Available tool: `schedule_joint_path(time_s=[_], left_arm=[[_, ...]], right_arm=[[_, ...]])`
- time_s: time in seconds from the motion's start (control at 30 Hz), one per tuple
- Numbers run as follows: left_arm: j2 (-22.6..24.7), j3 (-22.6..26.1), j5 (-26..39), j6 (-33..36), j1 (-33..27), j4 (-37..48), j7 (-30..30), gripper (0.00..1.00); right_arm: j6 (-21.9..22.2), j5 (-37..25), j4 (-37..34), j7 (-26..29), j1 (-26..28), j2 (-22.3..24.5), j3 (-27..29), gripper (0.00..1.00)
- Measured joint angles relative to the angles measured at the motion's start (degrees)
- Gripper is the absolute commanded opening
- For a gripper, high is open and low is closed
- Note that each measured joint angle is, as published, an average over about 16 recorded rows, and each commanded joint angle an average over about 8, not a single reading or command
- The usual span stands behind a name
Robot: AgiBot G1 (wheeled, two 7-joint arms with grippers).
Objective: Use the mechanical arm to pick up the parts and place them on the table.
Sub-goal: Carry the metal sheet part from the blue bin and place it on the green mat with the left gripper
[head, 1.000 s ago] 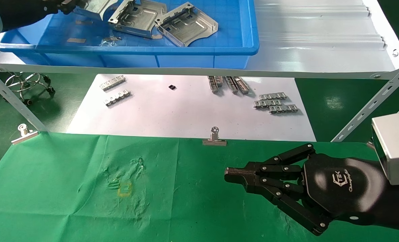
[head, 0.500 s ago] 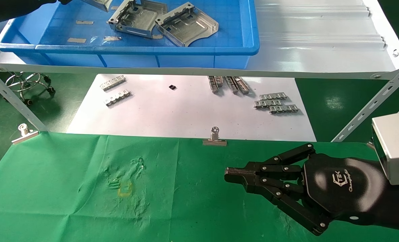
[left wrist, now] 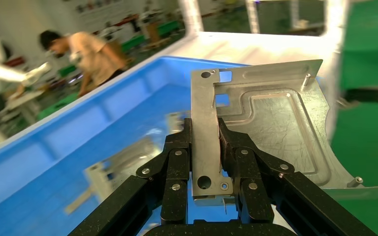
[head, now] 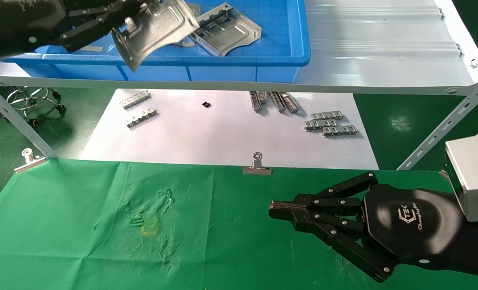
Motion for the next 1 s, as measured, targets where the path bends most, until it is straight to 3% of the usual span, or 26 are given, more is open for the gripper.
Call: schedule_joint_path(time_s=[0.33,0.67,1.0], left_arm=[[-5.3,3.6,-3.0,5.7,6.1,-11.0,6.8,0.0],[-12.1,12.5,-9.7,5.5,15.9,-27.0,11.4,0.0],[-12.0,21.6,-6.1,3.9,19.8,-25.8,20.2,0.0]], right_arm=[[0.0,0.0,0.0,0.0,0.0,0.0,0.0,0.0],[0.0,0.0,0.0,0.0,0.0,0.0,0.0,0.0],[0.0,0.0,0.0,0.0,0.0,0.0,0.0,0.0]])
